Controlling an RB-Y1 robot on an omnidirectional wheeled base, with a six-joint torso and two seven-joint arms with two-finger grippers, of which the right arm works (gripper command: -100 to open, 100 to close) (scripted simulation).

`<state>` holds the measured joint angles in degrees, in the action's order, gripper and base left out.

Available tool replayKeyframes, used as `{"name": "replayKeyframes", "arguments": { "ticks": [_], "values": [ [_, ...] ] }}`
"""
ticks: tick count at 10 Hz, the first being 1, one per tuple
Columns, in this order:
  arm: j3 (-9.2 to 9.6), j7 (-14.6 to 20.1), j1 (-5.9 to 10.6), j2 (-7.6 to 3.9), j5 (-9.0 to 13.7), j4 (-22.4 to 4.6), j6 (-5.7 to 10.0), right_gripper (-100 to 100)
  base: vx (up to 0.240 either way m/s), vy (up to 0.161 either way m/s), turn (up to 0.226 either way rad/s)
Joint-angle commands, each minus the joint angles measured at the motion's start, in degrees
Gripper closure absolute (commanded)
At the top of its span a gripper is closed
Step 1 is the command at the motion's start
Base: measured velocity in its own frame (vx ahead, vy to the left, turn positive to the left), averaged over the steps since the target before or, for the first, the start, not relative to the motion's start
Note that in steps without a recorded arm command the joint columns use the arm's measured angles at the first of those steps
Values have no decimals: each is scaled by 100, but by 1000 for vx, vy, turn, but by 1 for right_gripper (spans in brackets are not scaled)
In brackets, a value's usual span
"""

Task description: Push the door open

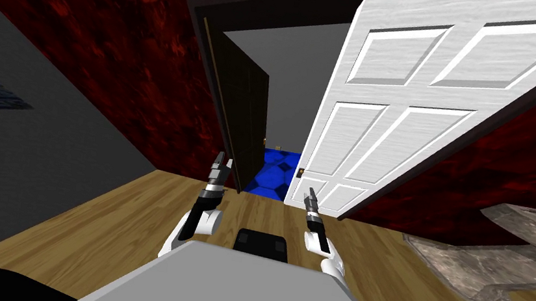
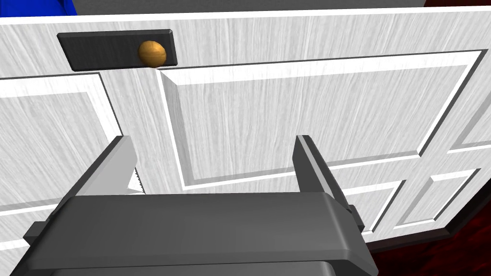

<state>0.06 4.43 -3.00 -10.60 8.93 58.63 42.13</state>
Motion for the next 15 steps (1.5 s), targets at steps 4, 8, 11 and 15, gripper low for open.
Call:
{"name": "replayKeyframes", "arguments": {
  "ticks": [4,8,11,15],
  "values": [
    [41,44,283,-83,69,-795,179,-100,79,-20,37],
    [74,76,482,-148,123,-1355,296,-100,91,-41,37],
    [98,100,625,-194,162,-1759,381,-100,95,-31,32],
    [92,104,713,-208,185,-1992,440,-100,104,-23,23]
  ]
}}
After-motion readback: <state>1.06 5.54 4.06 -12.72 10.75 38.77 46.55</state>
